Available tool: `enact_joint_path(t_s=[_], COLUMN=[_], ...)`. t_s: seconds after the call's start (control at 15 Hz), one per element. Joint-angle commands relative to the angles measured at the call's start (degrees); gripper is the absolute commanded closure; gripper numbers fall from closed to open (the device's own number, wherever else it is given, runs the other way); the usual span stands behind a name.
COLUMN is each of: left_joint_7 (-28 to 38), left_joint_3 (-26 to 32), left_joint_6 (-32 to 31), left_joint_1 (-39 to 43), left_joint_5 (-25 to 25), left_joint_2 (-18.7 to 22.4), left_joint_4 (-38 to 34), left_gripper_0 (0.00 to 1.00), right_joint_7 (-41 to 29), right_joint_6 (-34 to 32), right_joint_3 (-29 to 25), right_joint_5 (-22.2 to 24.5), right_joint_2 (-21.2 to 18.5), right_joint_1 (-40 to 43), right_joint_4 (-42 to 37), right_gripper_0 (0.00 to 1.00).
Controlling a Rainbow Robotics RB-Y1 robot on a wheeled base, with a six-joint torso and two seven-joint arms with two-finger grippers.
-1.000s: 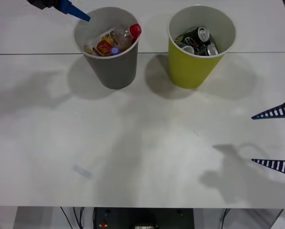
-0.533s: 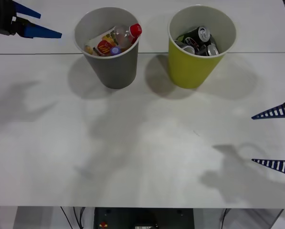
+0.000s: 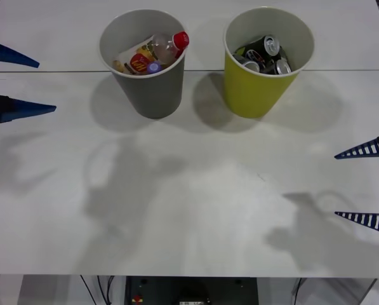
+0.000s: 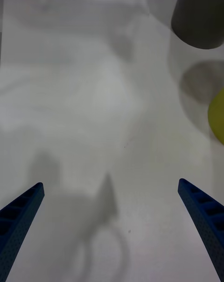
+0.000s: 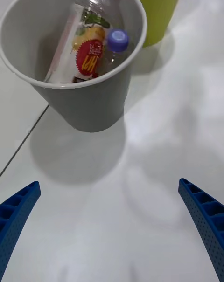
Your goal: Put the can into the green bin and the plastic bottle into the gray bin
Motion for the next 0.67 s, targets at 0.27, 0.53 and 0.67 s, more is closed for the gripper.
enact_joint_path(t_s=[0.27,0.53,0.67], left_joint_7=[-16.3,-25.1,-29.6], left_joint_3=[6.4,11.0,13.0], left_joint_6=[-0.6,-0.7,-0.8], left_joint_1=[14.8,24.0,28.0], left_joint_5=[3.5,6.0,6.0], left_joint_2=[0.0,-3.1,-5.4], left_joint_4=[-5.7,-8.7,-10.6], left_gripper_0=[0.0,0.0,0.0], right_joint_7=[0.0,0.0,0.0], right_joint_6=[0.0,0.0,0.0], right_joint_3=[0.0,0.0,0.0], right_joint_5=[0.0,0.0,0.0], right_joint_2=[0.0,0.0,0.0], right_joint_1=[0.0,0.0,0.0], right_joint_4=[0.0,0.0,0.0], right_gripper_0=[0.0,0.0,0.0])
